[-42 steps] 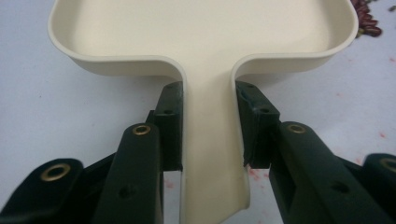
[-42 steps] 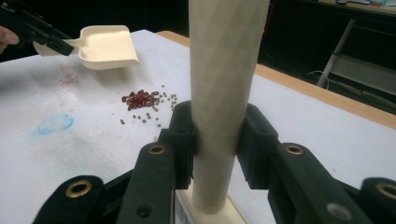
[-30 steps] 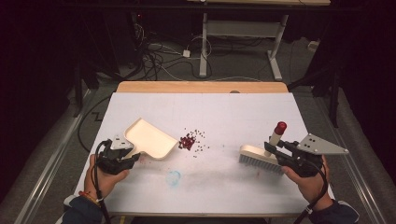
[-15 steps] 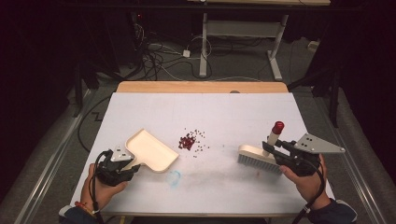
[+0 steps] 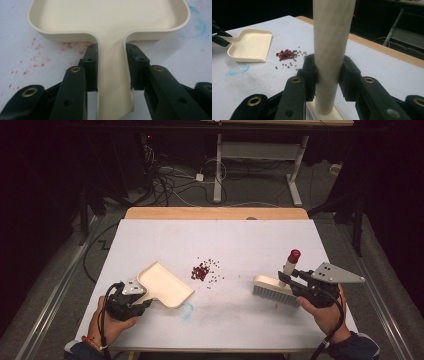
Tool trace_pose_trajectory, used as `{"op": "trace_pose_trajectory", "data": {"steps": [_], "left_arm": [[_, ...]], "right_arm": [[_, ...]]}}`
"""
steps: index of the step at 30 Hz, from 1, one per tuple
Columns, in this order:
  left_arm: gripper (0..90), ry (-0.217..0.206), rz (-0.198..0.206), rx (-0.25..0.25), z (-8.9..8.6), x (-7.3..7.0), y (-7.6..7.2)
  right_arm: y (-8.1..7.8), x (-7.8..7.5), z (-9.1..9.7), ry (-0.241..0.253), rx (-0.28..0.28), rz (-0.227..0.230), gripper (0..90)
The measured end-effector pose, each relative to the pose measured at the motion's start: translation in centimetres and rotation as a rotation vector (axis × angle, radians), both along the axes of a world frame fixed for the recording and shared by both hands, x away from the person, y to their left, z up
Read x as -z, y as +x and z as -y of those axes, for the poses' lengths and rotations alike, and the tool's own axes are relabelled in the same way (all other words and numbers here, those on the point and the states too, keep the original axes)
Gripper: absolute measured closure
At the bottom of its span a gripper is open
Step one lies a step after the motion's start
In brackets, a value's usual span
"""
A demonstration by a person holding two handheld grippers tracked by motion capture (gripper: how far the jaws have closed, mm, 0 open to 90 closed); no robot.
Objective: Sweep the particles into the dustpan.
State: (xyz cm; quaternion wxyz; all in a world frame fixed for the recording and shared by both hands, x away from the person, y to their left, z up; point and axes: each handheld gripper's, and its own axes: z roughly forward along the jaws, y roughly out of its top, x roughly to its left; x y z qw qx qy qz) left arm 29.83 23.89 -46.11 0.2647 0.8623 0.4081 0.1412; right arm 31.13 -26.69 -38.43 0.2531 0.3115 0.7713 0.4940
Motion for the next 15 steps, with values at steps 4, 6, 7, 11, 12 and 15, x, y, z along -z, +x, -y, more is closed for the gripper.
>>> {"op": "trace_pose_trajectory", "data": {"steps": [4,6,7,11,12,15], "left_arm": [[64.3,0.002,-0.001,0.002,0.0,0.1,0.0],[64.2,0.007,0.000,0.004,0.0,0.0,0.0],[64.3,0.009,0.002,0.004,0.0,0.0,0.0],[64.2,0.012,0.003,0.008,0.2,0.0,-0.1],[64.2,0.012,0.002,0.008,0.2,0.0,-0.1],[64.2,0.012,0.002,0.006,0.2,0.1,-0.1]], "right_arm": [[0.3,-0.2,-0.5,-0.001,-0.005,0.013,70.0],[0.6,-0.2,-0.6,0.000,-0.005,0.014,70.0],[0.8,-0.2,-0.7,-0.003,-0.004,0.015,70.0],[1.8,-0.4,-1.1,-0.003,0.000,0.026,70.0],[1.8,-0.4,-1.1,-0.003,0.000,0.026,70.0],[2.6,-0.6,-1.4,0.003,0.005,0.032,70.0]]}}
